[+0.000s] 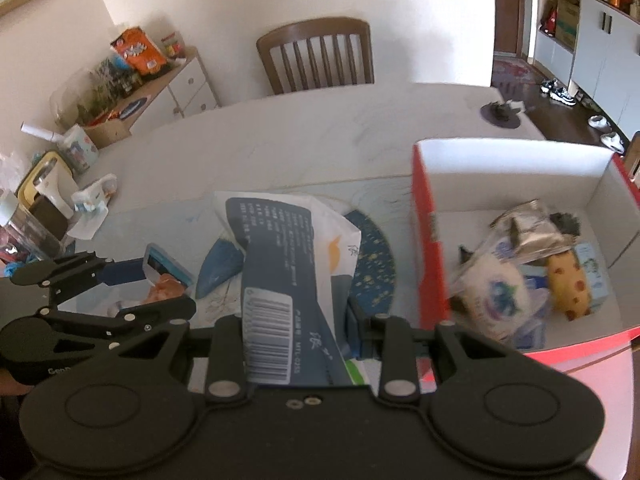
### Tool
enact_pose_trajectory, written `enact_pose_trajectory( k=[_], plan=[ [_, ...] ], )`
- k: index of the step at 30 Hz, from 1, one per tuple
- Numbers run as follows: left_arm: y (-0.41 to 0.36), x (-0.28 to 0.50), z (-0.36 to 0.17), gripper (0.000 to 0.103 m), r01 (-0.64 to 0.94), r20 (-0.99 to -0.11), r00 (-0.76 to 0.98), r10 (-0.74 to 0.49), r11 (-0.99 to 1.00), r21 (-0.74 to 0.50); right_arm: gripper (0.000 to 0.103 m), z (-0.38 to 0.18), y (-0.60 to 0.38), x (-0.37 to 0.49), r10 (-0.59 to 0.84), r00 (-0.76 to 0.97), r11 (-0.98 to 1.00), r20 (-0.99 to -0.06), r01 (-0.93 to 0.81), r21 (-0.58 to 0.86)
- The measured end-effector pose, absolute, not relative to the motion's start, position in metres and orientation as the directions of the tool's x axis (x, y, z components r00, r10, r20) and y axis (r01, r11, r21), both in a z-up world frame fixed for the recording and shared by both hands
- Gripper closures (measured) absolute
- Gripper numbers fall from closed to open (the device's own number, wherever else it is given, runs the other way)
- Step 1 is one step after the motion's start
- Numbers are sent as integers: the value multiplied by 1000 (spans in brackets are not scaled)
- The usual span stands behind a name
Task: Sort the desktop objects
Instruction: 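Carry the blue-and-white bag and orange-print packet over the red box with both tools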
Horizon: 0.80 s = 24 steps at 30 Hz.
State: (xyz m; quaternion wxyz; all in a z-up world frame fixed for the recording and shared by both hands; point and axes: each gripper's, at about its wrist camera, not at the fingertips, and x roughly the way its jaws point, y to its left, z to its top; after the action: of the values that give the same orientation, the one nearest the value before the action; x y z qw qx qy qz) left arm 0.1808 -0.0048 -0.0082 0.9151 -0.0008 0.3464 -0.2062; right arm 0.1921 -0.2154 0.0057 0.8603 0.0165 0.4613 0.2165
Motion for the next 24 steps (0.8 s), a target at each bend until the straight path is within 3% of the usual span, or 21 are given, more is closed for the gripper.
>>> enact_pose_trajectory(
  k=[24],
  plan=[
    [-154,215,14,42,507,-633,645,-428,860,-65,71,12,-363,217,333,558,939,-760,-270,214]
  ],
)
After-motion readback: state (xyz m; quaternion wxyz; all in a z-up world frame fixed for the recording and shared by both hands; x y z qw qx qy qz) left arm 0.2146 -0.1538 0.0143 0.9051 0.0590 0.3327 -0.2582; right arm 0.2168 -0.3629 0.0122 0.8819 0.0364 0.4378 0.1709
